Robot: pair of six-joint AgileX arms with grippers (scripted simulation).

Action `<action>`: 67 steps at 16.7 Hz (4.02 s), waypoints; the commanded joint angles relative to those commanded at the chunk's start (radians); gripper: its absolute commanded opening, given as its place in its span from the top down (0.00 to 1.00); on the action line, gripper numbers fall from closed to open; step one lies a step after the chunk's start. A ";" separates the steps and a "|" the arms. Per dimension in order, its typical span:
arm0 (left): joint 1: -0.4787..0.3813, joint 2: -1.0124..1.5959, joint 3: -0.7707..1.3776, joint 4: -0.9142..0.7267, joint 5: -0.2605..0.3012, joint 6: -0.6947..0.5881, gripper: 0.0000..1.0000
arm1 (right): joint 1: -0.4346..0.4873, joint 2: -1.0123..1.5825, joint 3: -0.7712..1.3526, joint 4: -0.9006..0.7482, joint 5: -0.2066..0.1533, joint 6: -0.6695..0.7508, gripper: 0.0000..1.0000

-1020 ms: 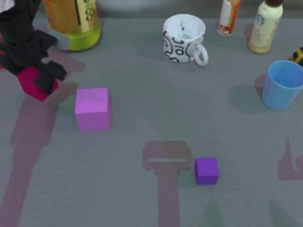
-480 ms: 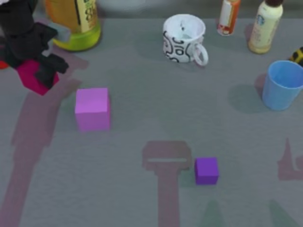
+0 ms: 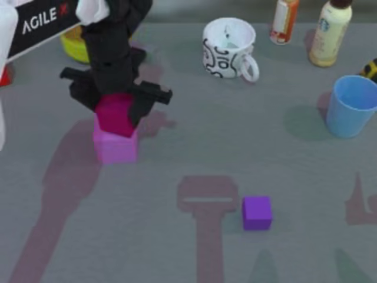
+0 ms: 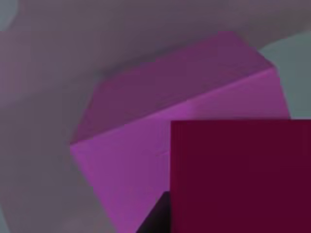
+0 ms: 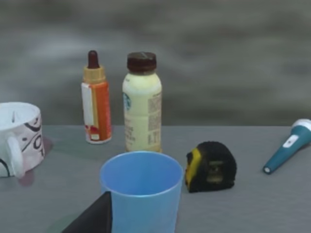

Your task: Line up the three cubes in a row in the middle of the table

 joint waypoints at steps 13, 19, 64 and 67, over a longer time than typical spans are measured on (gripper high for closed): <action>-0.485 -0.169 -0.204 0.048 -0.016 -0.839 1.00 | 0.000 0.000 0.000 0.000 0.000 0.000 0.00; -0.479 -0.160 -0.215 0.064 -0.015 -0.837 1.00 | 0.000 0.000 0.000 0.000 0.000 0.000 0.00; -0.463 -0.168 -0.202 0.047 -0.016 -0.837 0.00 | 0.000 0.000 0.000 0.000 0.000 0.000 0.00; -0.454 -0.160 -0.196 0.048 -0.015 -0.822 0.00 | 0.000 0.000 0.000 0.000 0.000 0.000 0.00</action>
